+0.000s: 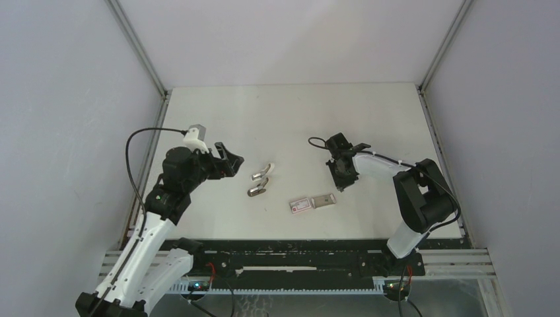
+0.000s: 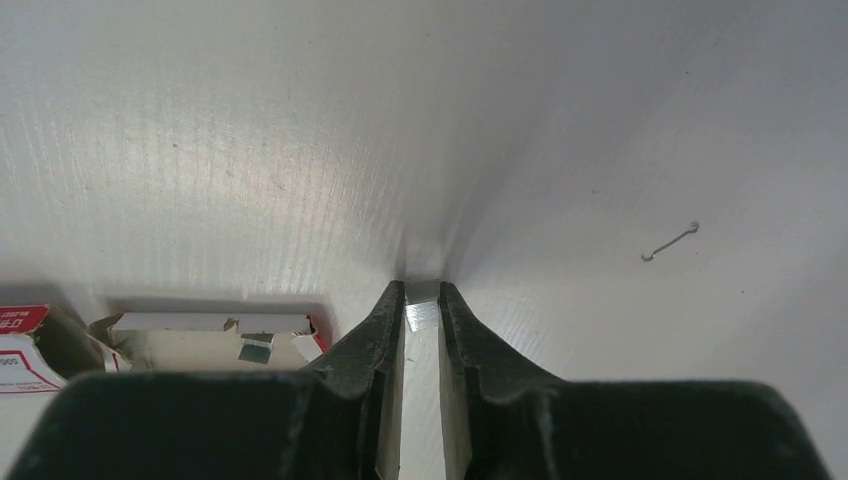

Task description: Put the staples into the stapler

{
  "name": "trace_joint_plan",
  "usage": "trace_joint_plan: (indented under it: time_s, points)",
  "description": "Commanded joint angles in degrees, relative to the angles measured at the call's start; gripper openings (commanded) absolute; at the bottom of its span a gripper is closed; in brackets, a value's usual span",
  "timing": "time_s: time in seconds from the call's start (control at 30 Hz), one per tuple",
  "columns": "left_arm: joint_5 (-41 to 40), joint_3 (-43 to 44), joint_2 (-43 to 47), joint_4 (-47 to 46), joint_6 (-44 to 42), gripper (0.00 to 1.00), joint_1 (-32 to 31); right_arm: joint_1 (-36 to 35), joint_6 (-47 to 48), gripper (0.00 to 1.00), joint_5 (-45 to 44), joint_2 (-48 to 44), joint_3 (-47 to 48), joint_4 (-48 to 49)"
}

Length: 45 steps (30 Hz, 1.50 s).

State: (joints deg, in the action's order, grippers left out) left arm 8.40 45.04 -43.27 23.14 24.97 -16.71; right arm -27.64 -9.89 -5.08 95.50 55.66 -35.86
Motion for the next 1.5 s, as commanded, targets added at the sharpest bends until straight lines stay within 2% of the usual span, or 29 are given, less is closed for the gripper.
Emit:
trace_joint_plan:
  time_s: [0.0,0.17,0.27,0.47,0.9,1.2,1.47]
  points:
    - [4.02,-11.0,0.02,-14.04,6.94,0.89,-0.69,-0.16,-2.03,0.12,-0.35,-3.83,1.82,-0.27]
    - [6.19,-23.73,-5.72,-31.42,10.63,0.89,-0.95,-0.3,-4.44,0.12,0.84,-7.4,1.11,0.68]
    - [9.76,-28.48,-9.94,-42.22,12.48,0.89,-0.89,-0.5,-5.53,0.12,1.98,-9.4,0.16,1.47]
    - [10.04,-30.22,-17.2,-49.8,8.43,0.88,-0.91,-1.22,-6.47,0.12,3.11,-11.64,-1.21,2.56]
    - [12.33,-28.04,-30.71,-50.11,5.48,0.85,-3.04,-2.66,-7.58,0.12,2.96,-14.2,-2.52,3.16]
    - [13.92,-28.41,-31.66,-49.29,2.87,0.82,-8.25,-3.29,-8.11,0.12,2.66,-16.84,-3.63,3.24]
    - [2.12,-24.27,-31.76,-40.64,0.14,0.8,-12.38,-3.64,-8.22,0.12,3.2,-19.17,-6.08,4.31]
